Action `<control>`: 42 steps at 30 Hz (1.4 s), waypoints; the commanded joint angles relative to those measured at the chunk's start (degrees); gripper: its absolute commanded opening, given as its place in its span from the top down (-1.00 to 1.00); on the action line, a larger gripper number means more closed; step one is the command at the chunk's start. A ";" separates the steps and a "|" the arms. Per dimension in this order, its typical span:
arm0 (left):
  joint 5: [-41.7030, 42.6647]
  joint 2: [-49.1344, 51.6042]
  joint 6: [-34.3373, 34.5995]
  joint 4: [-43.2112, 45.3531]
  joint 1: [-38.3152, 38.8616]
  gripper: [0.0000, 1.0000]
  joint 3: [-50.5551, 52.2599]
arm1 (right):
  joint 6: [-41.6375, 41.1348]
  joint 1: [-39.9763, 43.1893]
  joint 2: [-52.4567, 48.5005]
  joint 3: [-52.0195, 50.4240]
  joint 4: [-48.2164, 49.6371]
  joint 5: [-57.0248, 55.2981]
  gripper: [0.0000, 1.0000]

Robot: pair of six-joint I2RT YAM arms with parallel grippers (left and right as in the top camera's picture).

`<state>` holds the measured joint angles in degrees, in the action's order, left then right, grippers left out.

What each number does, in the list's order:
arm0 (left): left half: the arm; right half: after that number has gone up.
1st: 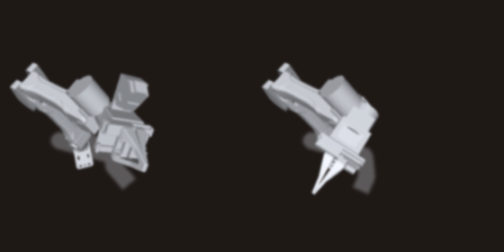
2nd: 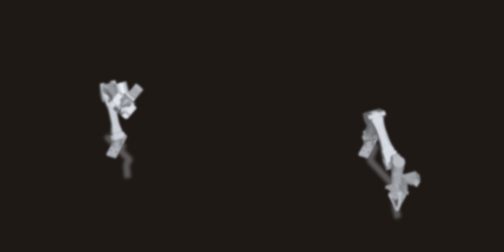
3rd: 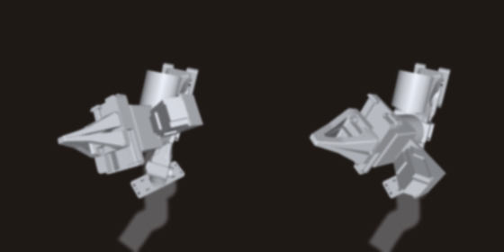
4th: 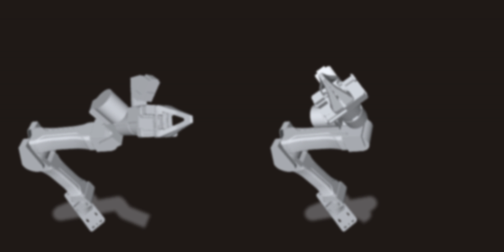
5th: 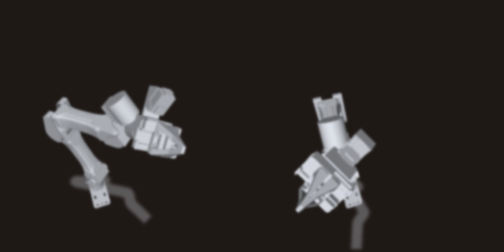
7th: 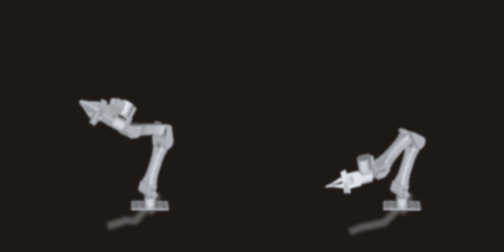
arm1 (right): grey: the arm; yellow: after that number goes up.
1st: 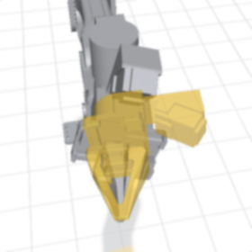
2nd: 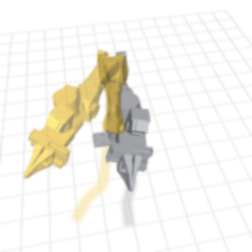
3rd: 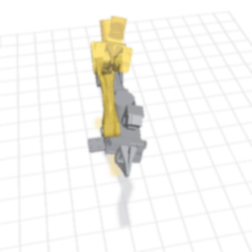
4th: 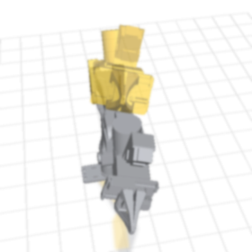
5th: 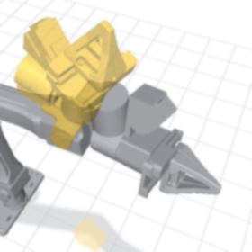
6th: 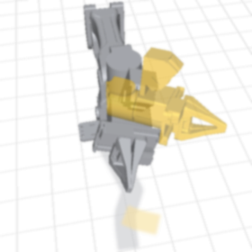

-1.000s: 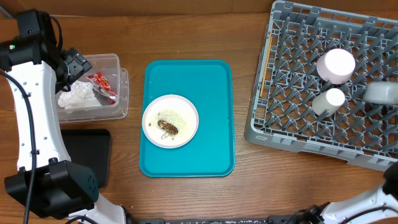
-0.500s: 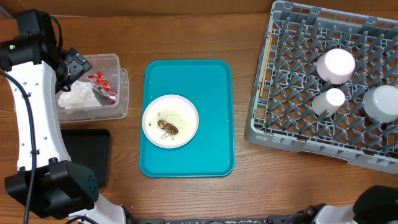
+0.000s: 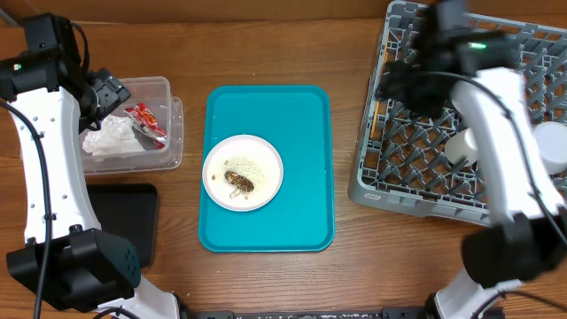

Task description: Sort waste into correct bins and load items into the dishwasher

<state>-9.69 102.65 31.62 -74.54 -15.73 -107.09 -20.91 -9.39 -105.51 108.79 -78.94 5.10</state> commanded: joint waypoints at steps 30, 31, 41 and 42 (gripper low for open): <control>-0.81 -1.73 0.74 -0.02 0.37 -1.00 -0.39 | 3.80 -5.66 -15.39 -7.58 8.76 -7.50 0.65; -0.81 -1.73 0.74 0.00 0.37 -0.99 -0.39 | 5.40 -5.66 -15.39 -7.58 8.74 -7.56 0.66; -0.81 -1.73 0.72 -0.02 0.50 -0.99 -0.39 | 16.92 -5.66 -15.39 -7.58 7.34 -7.65 0.86; -0.81 -1.73 0.74 0.00 0.44 -1.00 -0.39 | 16.87 -5.66 -15.39 -7.58 7.34 -7.61 0.85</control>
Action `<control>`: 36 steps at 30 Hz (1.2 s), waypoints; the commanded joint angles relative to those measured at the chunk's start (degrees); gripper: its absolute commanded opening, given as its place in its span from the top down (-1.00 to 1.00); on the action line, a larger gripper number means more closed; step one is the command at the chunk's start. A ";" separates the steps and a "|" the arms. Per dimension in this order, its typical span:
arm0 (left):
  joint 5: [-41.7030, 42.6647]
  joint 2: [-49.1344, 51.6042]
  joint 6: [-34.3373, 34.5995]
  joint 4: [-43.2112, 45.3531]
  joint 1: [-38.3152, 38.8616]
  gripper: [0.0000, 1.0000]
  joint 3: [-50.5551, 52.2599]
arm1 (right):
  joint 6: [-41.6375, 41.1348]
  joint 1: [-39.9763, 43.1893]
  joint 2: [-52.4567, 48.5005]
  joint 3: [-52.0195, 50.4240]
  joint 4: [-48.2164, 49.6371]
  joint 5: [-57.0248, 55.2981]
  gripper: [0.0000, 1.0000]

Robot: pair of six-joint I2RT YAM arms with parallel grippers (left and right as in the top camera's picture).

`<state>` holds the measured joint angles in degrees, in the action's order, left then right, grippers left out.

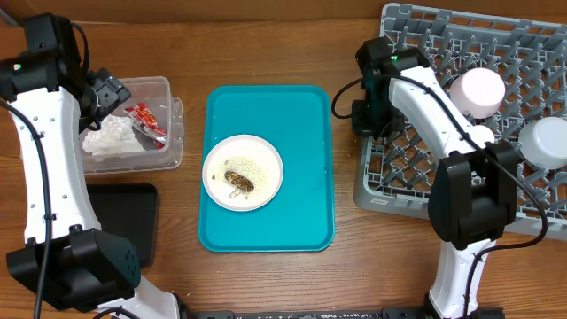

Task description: Sort waste into correct bins and load items into the dishwasher

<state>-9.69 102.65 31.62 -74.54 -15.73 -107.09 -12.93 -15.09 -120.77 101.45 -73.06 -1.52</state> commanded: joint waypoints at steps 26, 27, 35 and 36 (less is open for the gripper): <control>-0.81 -1.73 0.74 -0.02 0.76 -1.00 -0.39 | 14.56 0.04 0.02 3.17 -8.04 -1.44 0.29; -0.81 -1.73 0.74 0.00 0.76 -1.00 -0.39 | 14.23 0.04 0.07 3.85 -8.72 -1.42 0.21; -0.81 -1.73 0.74 -0.02 0.76 -1.00 -0.39 | 9.42 0.04 2.40 10.93 -14.82 -1.57 -0.31; -0.81 -1.73 0.74 0.00 0.76 -1.00 -0.39 | 8.81 0.04 2.78 11.58 -15.13 -1.44 -0.37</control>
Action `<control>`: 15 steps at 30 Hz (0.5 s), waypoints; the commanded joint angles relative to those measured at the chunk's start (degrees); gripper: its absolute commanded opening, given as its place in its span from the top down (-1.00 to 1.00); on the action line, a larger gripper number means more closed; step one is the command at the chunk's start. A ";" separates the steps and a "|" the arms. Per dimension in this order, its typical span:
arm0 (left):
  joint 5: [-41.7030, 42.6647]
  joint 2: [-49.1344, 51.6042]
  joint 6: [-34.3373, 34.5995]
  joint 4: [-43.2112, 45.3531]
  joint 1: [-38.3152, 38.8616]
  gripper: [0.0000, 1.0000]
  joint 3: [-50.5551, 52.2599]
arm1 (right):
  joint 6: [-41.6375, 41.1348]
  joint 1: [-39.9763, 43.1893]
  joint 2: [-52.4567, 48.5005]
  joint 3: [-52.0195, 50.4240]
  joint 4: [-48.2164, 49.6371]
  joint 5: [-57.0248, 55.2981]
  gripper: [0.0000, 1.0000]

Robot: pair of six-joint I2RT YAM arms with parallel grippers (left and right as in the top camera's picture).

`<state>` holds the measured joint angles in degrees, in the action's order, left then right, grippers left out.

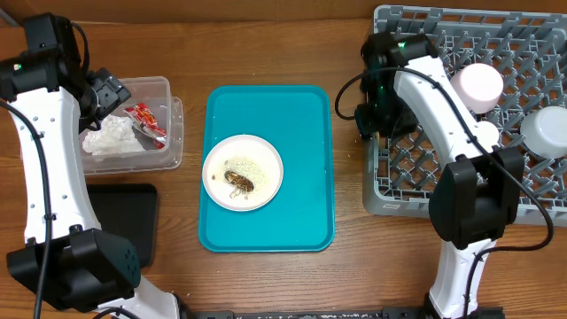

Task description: Sort waste into correct bins and load items into the dishwasher

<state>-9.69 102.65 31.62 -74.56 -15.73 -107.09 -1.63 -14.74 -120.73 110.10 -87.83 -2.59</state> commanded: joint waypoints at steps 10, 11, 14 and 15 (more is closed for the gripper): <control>-0.81 -1.73 0.74 0.00 0.76 -1.00 -0.39 | -6.12 -0.68 10.38 7.89 -0.90 11.02 -0.72; -0.81 -1.73 0.74 0.02 0.76 -0.99 -0.39 | -6.10 -0.68 11.04 7.89 -0.50 13.18 -0.74; -0.81 -1.73 0.74 0.00 0.76 -0.99 -0.39 | -5.31 -0.68 12.22 7.89 1.20 24.20 -1.00; -0.81 -1.73 0.74 0.02 0.76 -1.00 -0.39 | -4.13 -0.68 12.28 7.89 1.75 28.39 -1.00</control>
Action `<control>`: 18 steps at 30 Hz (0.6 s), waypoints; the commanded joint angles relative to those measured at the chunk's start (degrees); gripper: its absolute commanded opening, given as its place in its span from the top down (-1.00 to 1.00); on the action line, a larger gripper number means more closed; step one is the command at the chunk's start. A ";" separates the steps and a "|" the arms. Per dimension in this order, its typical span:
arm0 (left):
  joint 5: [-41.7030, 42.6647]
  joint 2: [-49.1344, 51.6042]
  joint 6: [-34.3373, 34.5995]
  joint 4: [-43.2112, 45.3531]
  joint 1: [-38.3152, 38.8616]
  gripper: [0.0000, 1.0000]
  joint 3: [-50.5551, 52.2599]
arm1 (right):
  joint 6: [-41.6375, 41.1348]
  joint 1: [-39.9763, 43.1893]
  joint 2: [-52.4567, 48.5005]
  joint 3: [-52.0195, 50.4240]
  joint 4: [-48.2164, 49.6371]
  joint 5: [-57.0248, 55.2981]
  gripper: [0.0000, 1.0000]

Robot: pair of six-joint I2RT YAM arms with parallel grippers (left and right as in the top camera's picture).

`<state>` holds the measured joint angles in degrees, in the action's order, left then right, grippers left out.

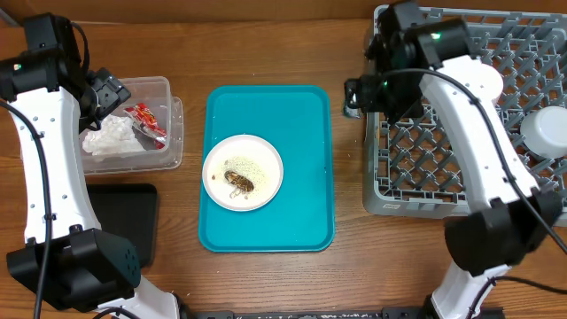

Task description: Sort waste into correct bins and load items into the dishwasher

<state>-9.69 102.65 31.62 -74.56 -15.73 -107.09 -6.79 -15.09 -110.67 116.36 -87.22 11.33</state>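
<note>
A white plate (243, 172) with brown food scraps (239, 182) lies on the teal tray (301, 133) at the table's middle. The grey dish rack (416, 168) stands at the right with a white cup (545, 133) in it. A second cup is mostly hidden behind my right arm. My right gripper (353, 95) hovers at the rack's upper left corner, just off its edge; its jaws do not show clearly. My left gripper (108, 91) hangs over the clear bin (168, 133), which holds crumpled white paper (111, 137) and a red wrapper (146, 120).
A black container (124, 221) sits in front of the clear bin at the left. The rack reaches the table's right and back edges. Bare wood lies between the tray and the rack.
My right arm has shifted: the gripper moved from the rack's left edge to a spot slightly higher and further left, and the forearm now crosses the rack. The rack, tray and left arm are unchanged.
At first the rack sat skewed and my right gripper was over its back. Then the gripper was at the rack's left edge. By the last earlier moment the rack stood square and further right. My left gripper stayed over the clear bin throughout.
</note>
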 commanded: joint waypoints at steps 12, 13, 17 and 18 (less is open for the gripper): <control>-0.81 -1.73 0.74 0.02 0.76 -1.00 -0.39 | 2.29 -4.11 2.19 0.98 5.40 28.20 -1.00; -0.81 -1.73 0.74 0.00 0.76 -1.00 -0.39 | 2.29 -4.61 2.19 0.98 5.57 27.74 -1.00; -0.81 -1.73 0.74 0.00 0.76 -1.00 -0.39 | 1.99 -5.70 2.19 0.98 7.10 26.10 -1.00; -0.81 -1.73 0.74 0.02 0.76 -0.99 -0.39 | 0.96 -5.75 2.19 0.98 7.58 26.03 -1.00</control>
<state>-9.69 102.65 31.62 -74.56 -15.73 -107.09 -5.32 -20.73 -109.56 116.57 -80.62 37.17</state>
